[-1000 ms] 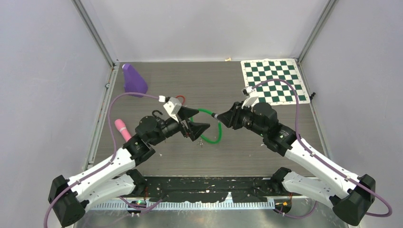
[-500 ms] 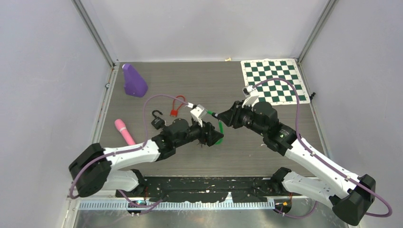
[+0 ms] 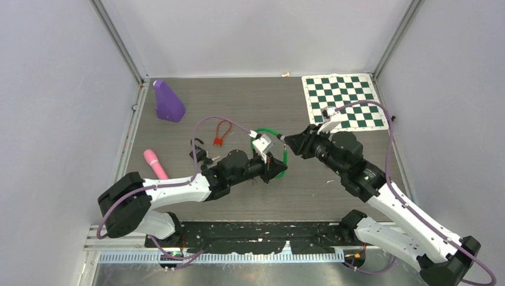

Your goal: Unlock with the key

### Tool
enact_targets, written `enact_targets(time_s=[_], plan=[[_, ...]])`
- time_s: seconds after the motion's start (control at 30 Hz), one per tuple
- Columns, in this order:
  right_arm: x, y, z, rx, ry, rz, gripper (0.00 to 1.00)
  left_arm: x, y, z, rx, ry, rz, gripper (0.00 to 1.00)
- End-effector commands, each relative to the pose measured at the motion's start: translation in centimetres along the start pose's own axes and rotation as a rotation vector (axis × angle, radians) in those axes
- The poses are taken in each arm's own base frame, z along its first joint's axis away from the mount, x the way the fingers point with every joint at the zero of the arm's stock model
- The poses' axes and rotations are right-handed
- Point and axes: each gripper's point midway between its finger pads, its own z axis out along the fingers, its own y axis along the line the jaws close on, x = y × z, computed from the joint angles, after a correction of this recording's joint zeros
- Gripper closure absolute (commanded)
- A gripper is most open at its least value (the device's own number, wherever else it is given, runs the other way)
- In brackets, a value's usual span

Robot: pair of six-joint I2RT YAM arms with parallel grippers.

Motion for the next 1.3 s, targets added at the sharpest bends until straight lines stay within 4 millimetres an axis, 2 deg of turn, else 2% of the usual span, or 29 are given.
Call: enact_targets(time_s=[0.0,0.1,0.2,0.37,0.43,0.47,0.53,0.57,0.6,0.7,0.83,0.93,1.1,1.27], plan=[[-6.3,-0.6,-2.2,0.053,-0.227,0.002,0.94,-0.2,1.1,0.5,-0.063,0.028,0.188,1.0],[-7.4,-1.3,-2.7,0.082,-0.268,0.002,0.94,1.2,1.4,0.8,-0.068,0.086,0.229,1.0],[-8.3,-2.0,-3.3,0.107,-0.291,-0.006,0.94,1.0,3.0,0.5,-0.149,0.109,0.291,1.0],[-8.3,-4.9,-4.4,0.201,-0.326,-0.016,0.94,-1.9,6.1,-0.7,-0.331,0.14,0.482,1.0],[-7.7,-6.3,-4.5,0.239,-0.329,-0.006,0.94,-3.1,8.0,-0.9,-0.433,0.166,0.556,0.9],[-7.5,-6.8,-4.6,0.249,-0.331,-0.001,0.94,-3.3,8.7,-0.8,-0.467,0.188,0.58,0.79],[-6.8,-7.9,-4.4,0.273,-0.333,0.016,0.95,-3.1,10.4,-0.6,-0.534,0.24,0.603,0.46],[-5.8,-8.8,-4.1,0.29,-0.322,0.03,0.95,-3.0,10.9,-0.4,-0.551,0.257,0.606,0.33],[-5.1,-9.4,-3.9,0.298,-0.32,0.036,0.95,-2.3,11.7,-0.1,-0.566,0.283,0.61,0.24],[-3.9,-10.4,-3.4,0.311,-0.318,0.064,0.95,-2.0,13.8,0.2,-0.627,0.333,0.604,0.17],[-1.9,-11.5,-2.2,0.312,-0.291,0.087,0.95,-2.8,16.2,-0.3,-0.707,0.355,0.54,0.11],[-0.4,-11.8,-1.0,0.281,-0.262,0.109,0.95,-3.7,15.8,-1.3,-0.696,0.332,0.456,0.08],[2.2,-12.2,0.4,0.253,-0.194,0.147,0.95,-6.9,14.0,-4.3,-0.68,0.207,0.242,0.01],[3.6,-12.7,0.5,0.27,-0.136,0.128,0.95,-10.3,14.0,-9.4,-0.698,0.101,-0.005,0.0]])
